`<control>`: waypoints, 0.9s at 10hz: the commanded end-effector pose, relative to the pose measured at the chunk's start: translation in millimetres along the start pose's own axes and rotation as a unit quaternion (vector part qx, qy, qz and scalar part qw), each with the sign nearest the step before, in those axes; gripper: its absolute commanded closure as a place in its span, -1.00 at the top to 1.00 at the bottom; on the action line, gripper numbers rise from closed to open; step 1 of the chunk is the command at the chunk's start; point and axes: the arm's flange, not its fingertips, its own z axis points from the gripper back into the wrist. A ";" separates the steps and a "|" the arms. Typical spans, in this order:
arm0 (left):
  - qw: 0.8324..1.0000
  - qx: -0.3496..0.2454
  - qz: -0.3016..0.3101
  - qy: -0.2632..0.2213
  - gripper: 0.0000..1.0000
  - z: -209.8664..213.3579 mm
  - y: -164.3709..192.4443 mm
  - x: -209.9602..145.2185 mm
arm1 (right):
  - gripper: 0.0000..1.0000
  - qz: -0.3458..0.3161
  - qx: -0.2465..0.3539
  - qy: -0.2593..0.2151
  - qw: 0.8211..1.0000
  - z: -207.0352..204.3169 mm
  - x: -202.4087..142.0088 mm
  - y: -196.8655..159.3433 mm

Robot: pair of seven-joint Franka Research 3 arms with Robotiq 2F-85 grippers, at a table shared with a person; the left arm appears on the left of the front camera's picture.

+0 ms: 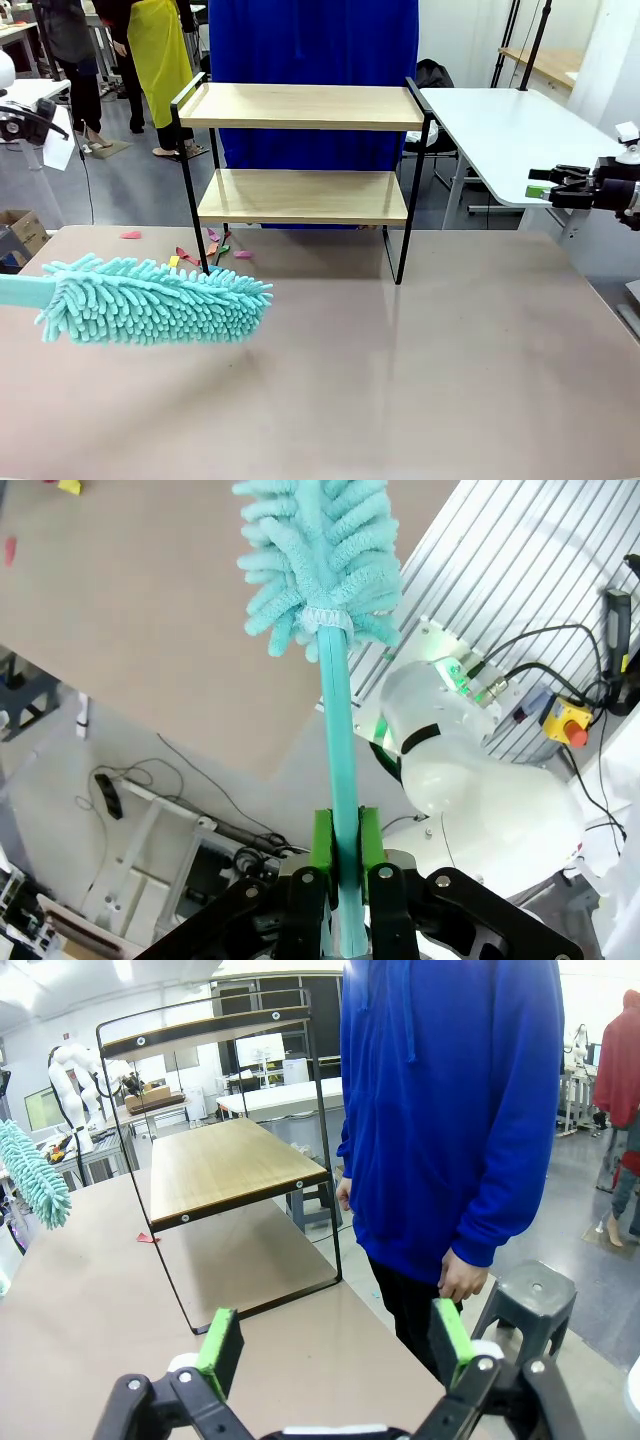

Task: Clean the shelf.
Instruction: Hand the Duster back to the human.

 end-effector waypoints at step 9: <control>0.996 0.004 -0.079 -0.047 -0.74 3.8 5.4 -7.0 | 1.00 -0.018 0.050 -0.002 0.999 -6.7 19.8 15.9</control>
